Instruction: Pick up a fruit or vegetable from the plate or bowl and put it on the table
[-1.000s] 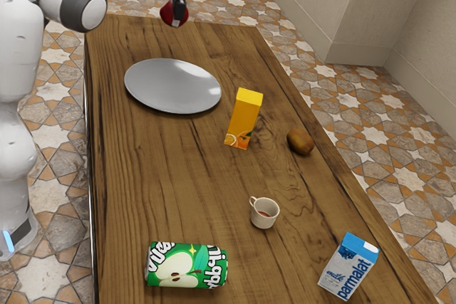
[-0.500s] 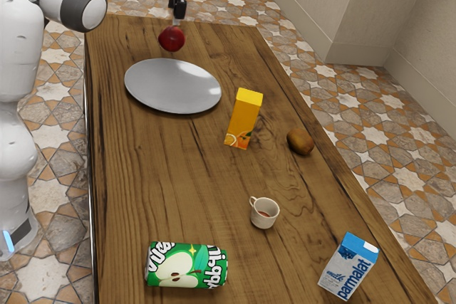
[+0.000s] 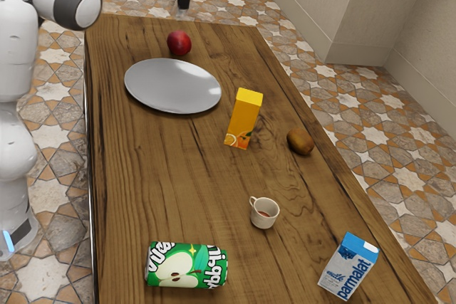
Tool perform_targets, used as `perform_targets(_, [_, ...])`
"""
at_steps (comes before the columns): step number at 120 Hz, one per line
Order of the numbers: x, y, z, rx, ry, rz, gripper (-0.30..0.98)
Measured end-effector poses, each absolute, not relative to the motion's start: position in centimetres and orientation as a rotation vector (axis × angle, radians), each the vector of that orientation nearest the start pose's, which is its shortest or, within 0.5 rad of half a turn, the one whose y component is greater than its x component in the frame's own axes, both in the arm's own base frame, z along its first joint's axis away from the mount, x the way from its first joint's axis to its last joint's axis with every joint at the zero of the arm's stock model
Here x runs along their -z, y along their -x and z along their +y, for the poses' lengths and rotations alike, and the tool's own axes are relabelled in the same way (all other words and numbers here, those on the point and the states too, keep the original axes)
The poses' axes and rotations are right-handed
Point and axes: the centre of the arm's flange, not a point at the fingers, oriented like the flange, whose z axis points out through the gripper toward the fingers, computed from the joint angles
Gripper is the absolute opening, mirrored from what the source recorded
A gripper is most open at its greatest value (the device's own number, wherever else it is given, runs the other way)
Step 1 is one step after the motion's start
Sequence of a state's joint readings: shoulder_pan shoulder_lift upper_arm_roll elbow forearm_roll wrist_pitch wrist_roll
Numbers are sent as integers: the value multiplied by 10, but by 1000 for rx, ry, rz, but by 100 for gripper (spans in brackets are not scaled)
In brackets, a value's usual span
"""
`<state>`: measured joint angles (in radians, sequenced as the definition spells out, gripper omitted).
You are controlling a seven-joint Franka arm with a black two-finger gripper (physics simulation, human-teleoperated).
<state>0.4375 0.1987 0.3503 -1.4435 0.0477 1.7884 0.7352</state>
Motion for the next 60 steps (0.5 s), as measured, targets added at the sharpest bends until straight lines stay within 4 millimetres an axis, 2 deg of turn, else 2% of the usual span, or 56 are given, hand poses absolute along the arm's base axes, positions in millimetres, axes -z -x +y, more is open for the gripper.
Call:
perform_targets(5, [-609,-462,422,61,2955,-25,68])
perform_targets(17, [-633,-479,373,74,2988,95,68])
perform_targets(28, [-648,-503,312,81,3012,259,68])
perform_targets(47, [-652,-546,196,58,3019,550,68])
perform_targets(54, [-652,-553,166,51,3018,605,68])
perform_targets(60, [-656,-554,152,53,3017,619,68])
